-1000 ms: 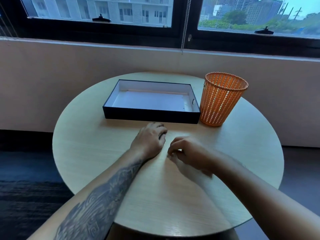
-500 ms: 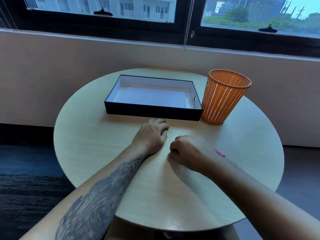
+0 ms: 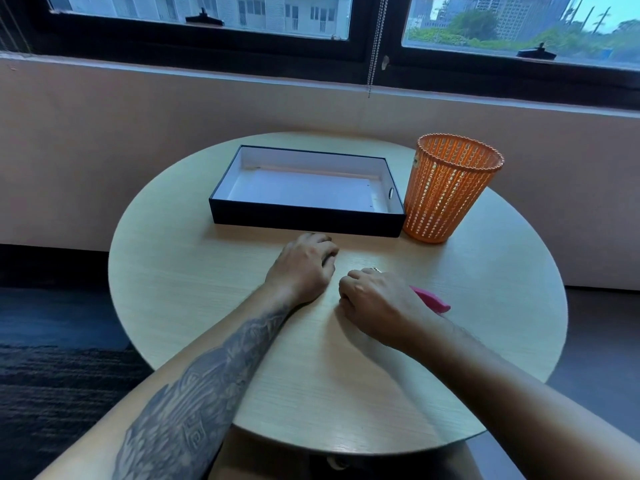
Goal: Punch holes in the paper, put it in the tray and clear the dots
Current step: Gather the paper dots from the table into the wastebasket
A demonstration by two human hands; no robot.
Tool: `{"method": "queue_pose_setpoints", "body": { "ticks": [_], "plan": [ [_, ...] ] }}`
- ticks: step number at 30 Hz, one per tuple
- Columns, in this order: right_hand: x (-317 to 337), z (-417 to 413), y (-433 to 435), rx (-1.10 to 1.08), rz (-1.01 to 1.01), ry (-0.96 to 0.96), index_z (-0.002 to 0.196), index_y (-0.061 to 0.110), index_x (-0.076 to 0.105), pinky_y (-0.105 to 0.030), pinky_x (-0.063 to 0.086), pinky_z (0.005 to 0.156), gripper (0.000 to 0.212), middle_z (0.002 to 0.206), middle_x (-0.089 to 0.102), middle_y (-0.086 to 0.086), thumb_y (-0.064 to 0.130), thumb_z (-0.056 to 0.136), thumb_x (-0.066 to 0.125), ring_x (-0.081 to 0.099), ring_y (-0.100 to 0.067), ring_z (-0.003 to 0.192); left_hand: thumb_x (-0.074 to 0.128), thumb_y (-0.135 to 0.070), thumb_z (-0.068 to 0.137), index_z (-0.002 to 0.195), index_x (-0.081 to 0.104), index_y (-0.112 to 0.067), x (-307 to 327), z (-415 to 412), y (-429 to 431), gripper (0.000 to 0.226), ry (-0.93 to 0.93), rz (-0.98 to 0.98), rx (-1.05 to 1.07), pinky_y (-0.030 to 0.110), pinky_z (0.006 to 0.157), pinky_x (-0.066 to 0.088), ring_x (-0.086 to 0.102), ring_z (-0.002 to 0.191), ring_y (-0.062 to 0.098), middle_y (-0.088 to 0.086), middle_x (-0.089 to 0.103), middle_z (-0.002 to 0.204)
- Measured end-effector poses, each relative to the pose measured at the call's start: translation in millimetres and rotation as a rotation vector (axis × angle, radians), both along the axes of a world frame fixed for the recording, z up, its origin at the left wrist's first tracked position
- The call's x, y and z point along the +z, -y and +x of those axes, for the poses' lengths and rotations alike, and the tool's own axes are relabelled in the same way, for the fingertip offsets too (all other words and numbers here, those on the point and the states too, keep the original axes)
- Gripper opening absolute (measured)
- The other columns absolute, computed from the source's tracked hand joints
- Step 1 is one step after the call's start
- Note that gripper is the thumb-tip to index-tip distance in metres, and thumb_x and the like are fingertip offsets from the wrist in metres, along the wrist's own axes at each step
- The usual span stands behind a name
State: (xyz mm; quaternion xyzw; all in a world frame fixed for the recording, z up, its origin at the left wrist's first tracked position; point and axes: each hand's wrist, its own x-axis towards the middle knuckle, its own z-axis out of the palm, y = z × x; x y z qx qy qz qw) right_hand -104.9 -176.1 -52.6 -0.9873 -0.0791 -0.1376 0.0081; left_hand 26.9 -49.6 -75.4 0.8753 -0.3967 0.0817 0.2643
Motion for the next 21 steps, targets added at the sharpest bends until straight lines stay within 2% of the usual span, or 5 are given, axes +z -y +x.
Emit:
{"method": "queue_pose_setpoints", "body": {
  "ticks": [4,7,9,14,21],
  "plan": [
    [7,0,13,-0.080,0.357,-0.124,0.077,0.029,0.051,-0.037,0.050,0.066,0.017,0.078,0.060,0.009,0.029,0.094,0.054,0.057,-0.015,0.071,0.051,-0.027,0.093,0.111,0.070,-0.022,1,-1,0,0.026,-0.009,-0.003,0.000,0.038,0.094,0.042,0.054,0.114,0.018,-0.007,0.064,0.121],
    [20,-4,27,-0.158,0.494,-0.156,0.080,0.028,0.058,-0.025,0.045,0.064,0.016,0.077,0.061,0.011,0.030,0.095,0.059,0.056,-0.006,0.070,0.051,-0.028,0.093,0.111,0.069,-0.022,1,-1,0,0.027,-0.022,-0.012,0.002,0.039,0.097,0.044,0.054,0.116,0.017,-0.007,0.064,0.121],
    [27,-7,31,-0.166,0.573,-0.171,0.079,0.026,0.060,-0.025,0.044,0.064,0.016,0.076,0.064,0.009,0.026,0.096,0.061,0.056,-0.006,0.069,0.051,-0.028,0.093,0.110,0.070,-0.022,2,-1,0,0.026,-0.029,-0.013,0.001,0.041,0.096,0.045,0.055,0.114,0.017,-0.007,0.064,0.119],
    [46,-9,43,-0.181,0.661,-0.127,0.078,0.026,0.060,-0.036,0.049,0.069,0.019,0.077,0.064,0.007,0.022,0.096,0.062,0.058,-0.012,0.072,0.056,-0.027,0.090,0.106,0.072,-0.020,1,3,1,0.024,-0.052,-0.062,0.003,0.042,0.094,0.049,0.059,0.110,0.018,-0.007,0.068,0.114],
    [108,2,92,-0.213,0.662,0.078,0.082,0.024,0.062,-0.024,0.039,0.059,0.017,0.076,0.062,0.008,0.023,0.099,0.061,0.052,-0.002,0.066,0.058,-0.027,0.091,0.109,0.072,-0.023,53,12,40,0.023,-0.049,-0.185,-0.050,0.037,0.091,0.052,0.063,0.107,0.016,-0.008,0.070,0.114]
  ]
}}
